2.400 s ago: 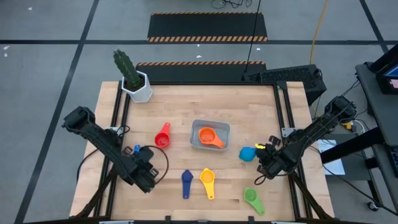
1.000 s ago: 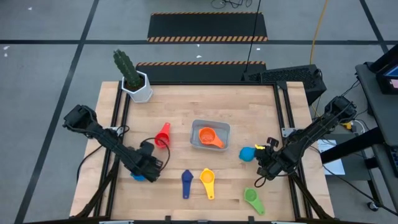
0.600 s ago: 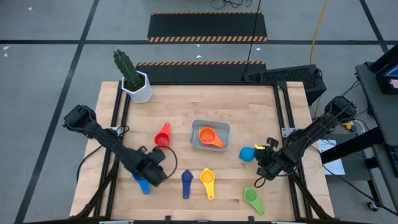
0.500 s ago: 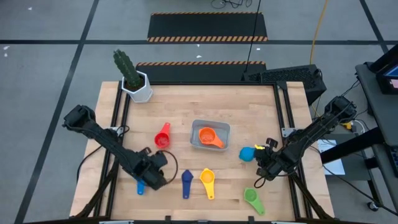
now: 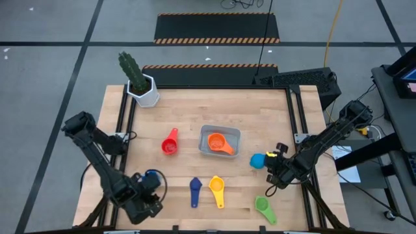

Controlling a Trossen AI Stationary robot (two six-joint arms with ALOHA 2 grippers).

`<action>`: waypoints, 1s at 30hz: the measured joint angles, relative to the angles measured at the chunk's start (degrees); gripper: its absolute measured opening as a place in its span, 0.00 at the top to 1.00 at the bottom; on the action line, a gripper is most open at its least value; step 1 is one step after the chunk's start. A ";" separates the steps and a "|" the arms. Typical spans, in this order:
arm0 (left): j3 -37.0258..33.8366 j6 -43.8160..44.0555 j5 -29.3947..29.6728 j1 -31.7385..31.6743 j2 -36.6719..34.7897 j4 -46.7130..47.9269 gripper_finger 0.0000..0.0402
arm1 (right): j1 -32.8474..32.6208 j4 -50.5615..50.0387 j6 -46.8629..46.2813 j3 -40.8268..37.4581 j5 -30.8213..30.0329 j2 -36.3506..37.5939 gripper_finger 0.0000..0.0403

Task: Nest measuring cups in basket
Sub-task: Stack the blue measuring cup into the orange measuring cup

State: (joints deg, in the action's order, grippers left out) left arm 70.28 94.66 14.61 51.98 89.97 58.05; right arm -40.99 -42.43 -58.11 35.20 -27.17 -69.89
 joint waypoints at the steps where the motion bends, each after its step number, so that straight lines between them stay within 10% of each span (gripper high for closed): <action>1: 0.00 0.99 0.03 0.60 0.00 0.65 0.54 | 0.00 0.55 0.70 0.00 -0.11 0.00 0.65; 8: -1.33 -10.81 11.42 3.96 1.04 2.37 0.54 | 0.02 3.44 4.25 0.00 -0.08 0.00 0.65; 30: -3.41 -14.24 6.02 3.77 12.29 4.89 0.35 | 0.00 25.81 23.14 0.00 -3.09 0.02 0.65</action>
State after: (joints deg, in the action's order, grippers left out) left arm 66.87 80.42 20.63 55.75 102.27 62.94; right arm -40.99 -16.62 -34.97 35.20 -30.26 -69.87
